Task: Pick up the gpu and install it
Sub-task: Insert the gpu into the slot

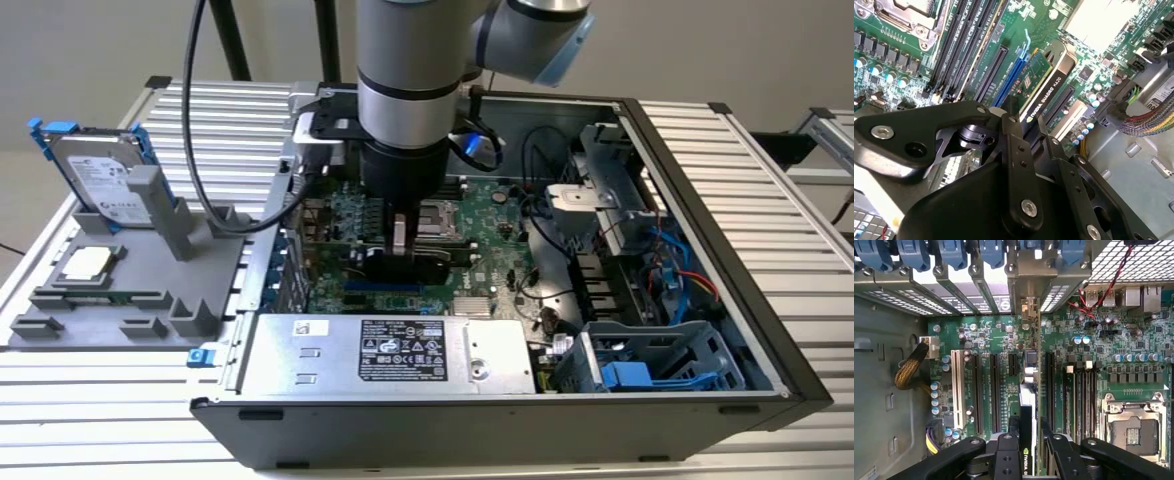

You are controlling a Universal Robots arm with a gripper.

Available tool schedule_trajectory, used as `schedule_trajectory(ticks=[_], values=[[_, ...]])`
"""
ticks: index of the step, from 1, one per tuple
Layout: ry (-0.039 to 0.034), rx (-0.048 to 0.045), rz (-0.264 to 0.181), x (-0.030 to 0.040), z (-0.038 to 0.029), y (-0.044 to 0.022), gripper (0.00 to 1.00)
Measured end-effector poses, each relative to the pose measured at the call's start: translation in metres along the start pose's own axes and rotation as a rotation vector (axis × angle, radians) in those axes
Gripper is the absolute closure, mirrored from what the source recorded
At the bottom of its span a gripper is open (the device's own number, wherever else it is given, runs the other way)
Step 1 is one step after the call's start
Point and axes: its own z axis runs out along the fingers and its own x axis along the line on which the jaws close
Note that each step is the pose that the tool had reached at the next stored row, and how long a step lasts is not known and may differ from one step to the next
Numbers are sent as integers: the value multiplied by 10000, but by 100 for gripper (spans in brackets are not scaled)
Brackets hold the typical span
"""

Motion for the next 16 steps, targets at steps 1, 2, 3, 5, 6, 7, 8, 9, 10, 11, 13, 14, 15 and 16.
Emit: schedule_trajectory(ticks=[1, 2, 3, 5, 6, 7, 8, 9, 10, 11, 13, 14, 15, 16], values=[[-2, 1, 0, -2, 2, 2, 100], [-1, -1, 0, -5, 2, 5, 100], [-2, 0, 0, -7, 3, 7, 100], [-2, -1, 0, -8, 4, 8, 100], [-1, -1, 0, -8, 4, 9, 100], [-1, -1, 0, -8, 4, 9, 100], [-2, 0, 0, -8, 6, 9, 100], [-2, 0, 0, -8, 7, 9, 100], [-2, -1, 0, -8, 8, 9, 100], [-2, -1, 0, -8, 10, 9, 100], [-3, 0, 0, -8, 16, 9, 100], [-2, -1, 0, -8, 18, 9, 100], [-2, -1, 0, -8, 19, 9, 100], [-1, -2, 0, -8, 18, 9, 100]])
